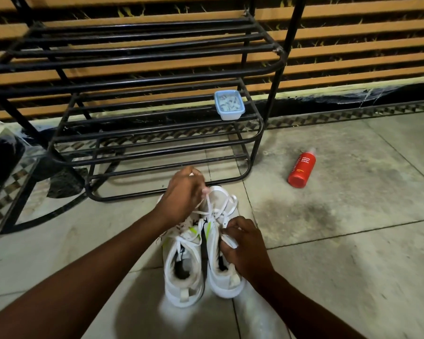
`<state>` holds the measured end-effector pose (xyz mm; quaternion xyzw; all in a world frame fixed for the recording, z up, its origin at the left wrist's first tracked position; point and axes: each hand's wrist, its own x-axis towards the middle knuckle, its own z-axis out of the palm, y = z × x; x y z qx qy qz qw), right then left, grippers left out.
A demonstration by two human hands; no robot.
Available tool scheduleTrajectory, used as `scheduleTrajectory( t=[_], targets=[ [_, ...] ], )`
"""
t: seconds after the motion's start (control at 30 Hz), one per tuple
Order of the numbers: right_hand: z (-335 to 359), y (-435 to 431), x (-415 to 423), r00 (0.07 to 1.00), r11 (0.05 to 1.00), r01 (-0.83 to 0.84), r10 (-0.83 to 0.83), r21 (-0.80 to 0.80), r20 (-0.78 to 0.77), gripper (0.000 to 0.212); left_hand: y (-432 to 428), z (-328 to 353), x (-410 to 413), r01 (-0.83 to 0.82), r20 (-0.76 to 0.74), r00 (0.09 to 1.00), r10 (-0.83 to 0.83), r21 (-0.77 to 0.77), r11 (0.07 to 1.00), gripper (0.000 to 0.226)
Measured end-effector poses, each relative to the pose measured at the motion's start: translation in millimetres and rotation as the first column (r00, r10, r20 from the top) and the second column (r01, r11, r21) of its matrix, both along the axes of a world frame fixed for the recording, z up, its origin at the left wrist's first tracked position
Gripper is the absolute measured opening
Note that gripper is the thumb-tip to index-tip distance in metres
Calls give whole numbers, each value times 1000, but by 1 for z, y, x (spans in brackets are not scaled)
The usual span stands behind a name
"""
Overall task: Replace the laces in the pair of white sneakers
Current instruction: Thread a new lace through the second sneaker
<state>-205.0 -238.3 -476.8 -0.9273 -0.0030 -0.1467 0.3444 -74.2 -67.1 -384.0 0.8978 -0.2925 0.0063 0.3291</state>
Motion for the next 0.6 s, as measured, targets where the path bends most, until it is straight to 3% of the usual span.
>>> scheduleTrajectory(
  t=[0.07,0.1,0.17,0.2,0.23,0.3,0.33,0.4,0.43,0.5,0.53,0.6],
  targets=[
    [0,0,0,1000,1000,2,-2,12,2,26,-3,1,-7,-160,-341,940,31,-358,920,24],
    [1,0,-1,1000,1000,0,0,16,9,26,-3,-1,-8,-242,-452,892,16,-447,861,28],
    [1,1,-2,1000,1000,-1,1,30,16,25,1,-2,-11,-175,-416,909,-24,-433,884,29],
    [0,1,-2,1000,999,-1,0,33,15,25,6,-4,-8,-30,-272,960,-59,-310,950,25],
    [0,1,-2,1000,999,1,-1,32,10,24,11,-4,-6,130,-106,985,-136,-61,990,19],
    [1,2,-2,1000,1000,3,-2,14,-10,21,17,-5,-1,279,35,947,-319,400,873,21],
    [3,2,-2,1000,1000,4,-4,2,-15,19,17,-6,-1,309,32,925,-380,521,796,29],
    [4,1,-2,1000,1000,11,-11,-12,-14,18,12,-6,-4,314,74,890,-450,615,723,20],
    [4,1,-3,1000,1000,12,-12,-14,-14,19,9,-3,-6,299,117,885,-450,599,743,11],
    [5,2,-3,1000,1000,11,-11,-9,-16,21,9,-1,-8,193,170,943,-287,424,885,7],
    [6,2,-3,1000,1000,15,-15,-7,-15,22,9,1,-8,114,128,980,-154,277,954,10],
    [7,2,-3,1000,1000,22,-22,-5,-12,21,10,3,-11,-30,-167,986,6,-142,989,18]
  ],
)
